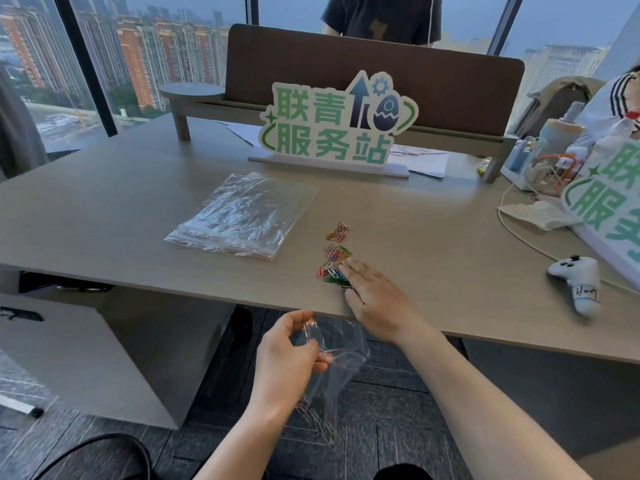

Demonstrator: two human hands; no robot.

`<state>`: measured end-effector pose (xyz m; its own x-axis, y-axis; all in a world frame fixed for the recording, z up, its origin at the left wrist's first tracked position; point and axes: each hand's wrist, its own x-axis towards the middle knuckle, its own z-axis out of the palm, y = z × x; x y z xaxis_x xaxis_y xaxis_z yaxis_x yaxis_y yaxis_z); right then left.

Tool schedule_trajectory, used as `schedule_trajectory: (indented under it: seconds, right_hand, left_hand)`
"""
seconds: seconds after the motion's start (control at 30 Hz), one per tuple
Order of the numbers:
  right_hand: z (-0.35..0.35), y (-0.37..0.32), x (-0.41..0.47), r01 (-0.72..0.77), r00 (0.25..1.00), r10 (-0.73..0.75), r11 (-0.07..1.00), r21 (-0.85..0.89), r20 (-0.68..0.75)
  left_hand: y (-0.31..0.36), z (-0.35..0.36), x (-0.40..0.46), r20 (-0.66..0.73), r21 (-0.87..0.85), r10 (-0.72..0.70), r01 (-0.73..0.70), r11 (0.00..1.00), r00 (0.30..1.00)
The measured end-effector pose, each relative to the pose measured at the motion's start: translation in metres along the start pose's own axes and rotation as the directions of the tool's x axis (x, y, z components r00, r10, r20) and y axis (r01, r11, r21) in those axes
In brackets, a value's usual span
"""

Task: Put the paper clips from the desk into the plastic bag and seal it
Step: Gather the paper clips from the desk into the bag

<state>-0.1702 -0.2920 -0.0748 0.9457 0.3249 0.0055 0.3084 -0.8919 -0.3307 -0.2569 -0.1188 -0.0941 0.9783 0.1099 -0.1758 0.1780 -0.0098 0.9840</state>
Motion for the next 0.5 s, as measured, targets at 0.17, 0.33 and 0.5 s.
schedule_trajectory:
  seconds: [0.17,0.33,0.5]
  right_hand:
    - [0.008,-0.017,-0.018,0.038,0.999,-0.038,0.999,0.008,-0.017]
    - [0.009,-0.023,-0.027,0.012,0.998,-0.006,0.997,0.082,-0.07]
    - [0.018,-0.035,-0.03,0.025,0.998,-0.025,1.0,-0.008,-0.065]
  left_hand:
    - [-0.001,-0.001,-0.001,-0.017,-0.002,0.013,-0.013,1.0,1.0]
    - [-0.001,-0.002,-0.001,-0.024,0.004,0.015,-0.014,1.0,1.0]
    - [0.0,-0.005,-0.001,-0.045,-0.011,0.02,-0.02,1.0,0.999]
